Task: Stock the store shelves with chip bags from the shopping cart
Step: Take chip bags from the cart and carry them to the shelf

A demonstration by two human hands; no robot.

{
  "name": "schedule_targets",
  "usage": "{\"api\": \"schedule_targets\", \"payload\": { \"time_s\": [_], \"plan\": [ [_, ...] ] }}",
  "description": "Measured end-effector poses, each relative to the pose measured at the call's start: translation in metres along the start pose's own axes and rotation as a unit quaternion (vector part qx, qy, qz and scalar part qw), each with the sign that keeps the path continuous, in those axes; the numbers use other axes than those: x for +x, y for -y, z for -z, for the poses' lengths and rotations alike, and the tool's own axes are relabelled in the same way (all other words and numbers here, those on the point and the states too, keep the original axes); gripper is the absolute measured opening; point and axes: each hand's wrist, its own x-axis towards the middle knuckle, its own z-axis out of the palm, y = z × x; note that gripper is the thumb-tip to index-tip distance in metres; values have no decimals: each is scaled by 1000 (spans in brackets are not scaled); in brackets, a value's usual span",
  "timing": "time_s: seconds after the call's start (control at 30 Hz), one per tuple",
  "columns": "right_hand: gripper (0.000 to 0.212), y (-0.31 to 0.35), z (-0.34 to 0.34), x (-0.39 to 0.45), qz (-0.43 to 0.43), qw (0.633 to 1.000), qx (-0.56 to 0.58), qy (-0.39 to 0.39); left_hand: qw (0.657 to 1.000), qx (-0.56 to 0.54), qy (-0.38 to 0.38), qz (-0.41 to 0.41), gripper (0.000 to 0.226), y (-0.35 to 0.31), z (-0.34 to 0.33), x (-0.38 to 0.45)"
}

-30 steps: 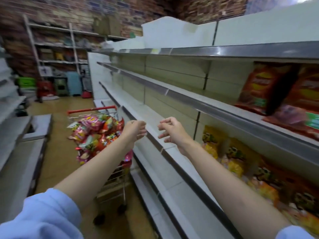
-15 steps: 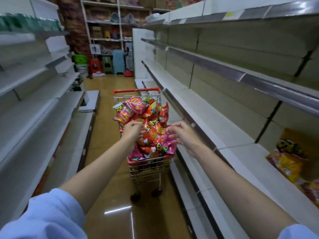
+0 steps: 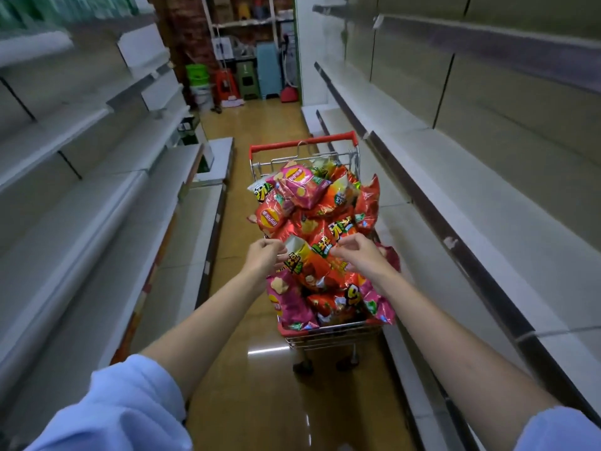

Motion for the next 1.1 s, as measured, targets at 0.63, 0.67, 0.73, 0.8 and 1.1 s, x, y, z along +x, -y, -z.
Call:
{"api": "schedule_targets", "payload": {
  "time_s": [0.63,0.67,0.73,0.8,1.1],
  "plan": [
    [116,-73,-107,145,-51,957,-281,47,994,-1,93,50,6,20,9,158],
    [110,-74,-109,148,-56,959,-277,31,993,5,105,48,8,20,11,163],
    [92,-75,-105,152,-52,961,-273,14,990,22,131,40,9,22,13,170],
    [81,-72,-95,156,-39,967,-252,15,989,29,145,25,9,20,14,178],
    [44,-46,-34,144,-88,989,109,-47,972,114,206,3,61,14,-10,194]
  ]
}}
